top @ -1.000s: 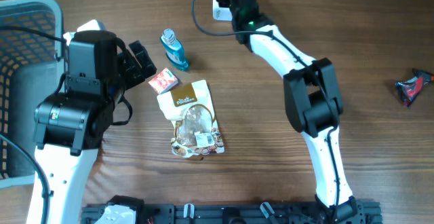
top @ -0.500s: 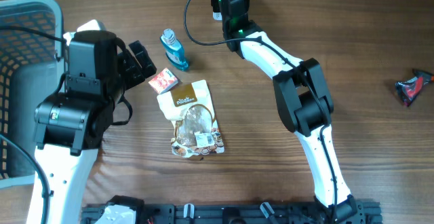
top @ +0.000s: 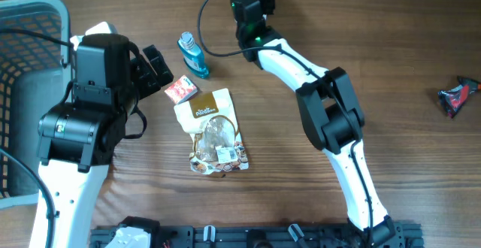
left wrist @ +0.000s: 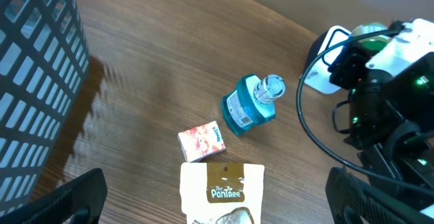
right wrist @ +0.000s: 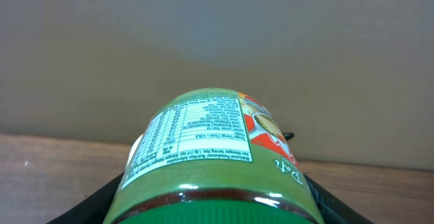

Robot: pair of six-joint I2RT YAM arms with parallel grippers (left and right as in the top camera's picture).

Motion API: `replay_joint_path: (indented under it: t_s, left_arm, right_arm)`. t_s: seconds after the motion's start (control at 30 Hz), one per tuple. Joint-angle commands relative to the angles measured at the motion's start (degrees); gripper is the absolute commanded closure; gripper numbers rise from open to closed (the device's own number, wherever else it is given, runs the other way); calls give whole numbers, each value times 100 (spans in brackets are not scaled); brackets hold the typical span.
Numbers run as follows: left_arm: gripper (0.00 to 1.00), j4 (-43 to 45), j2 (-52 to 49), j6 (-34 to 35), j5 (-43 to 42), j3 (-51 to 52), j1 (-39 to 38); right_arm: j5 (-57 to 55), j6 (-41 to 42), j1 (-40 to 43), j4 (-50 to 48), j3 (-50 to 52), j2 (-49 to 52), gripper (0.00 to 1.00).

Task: Scan the item barcode
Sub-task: 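Carry the jar with the right gripper to the white scanner, then move the jar right and set it down at the table's right edge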

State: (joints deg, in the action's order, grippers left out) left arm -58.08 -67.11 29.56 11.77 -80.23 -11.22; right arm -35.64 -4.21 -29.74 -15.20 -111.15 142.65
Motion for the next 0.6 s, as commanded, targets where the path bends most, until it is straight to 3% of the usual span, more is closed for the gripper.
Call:
replay_joint_path:
  t_s: [0.0, 0.2, 0.4, 0.57]
  left_arm:
    - [0, 11, 63, -85, 74, -68, 26]
    - [0, 11, 63, -85, 74, -68, 26]
    - [0, 11, 63, -85, 74, -68, 26]
    - [0, 11, 63, -85, 74, -68, 26]
  right_arm:
    - [-728, -151, 0, 225, -127, -977, 45]
    - [-1545, 535, 138, 1639, -127, -1753, 45]
    - [-1187, 3003, 857, 4905, -127, -2354, 42]
    - [-186, 4190, 1825, 6452, -122, -2363, 46]
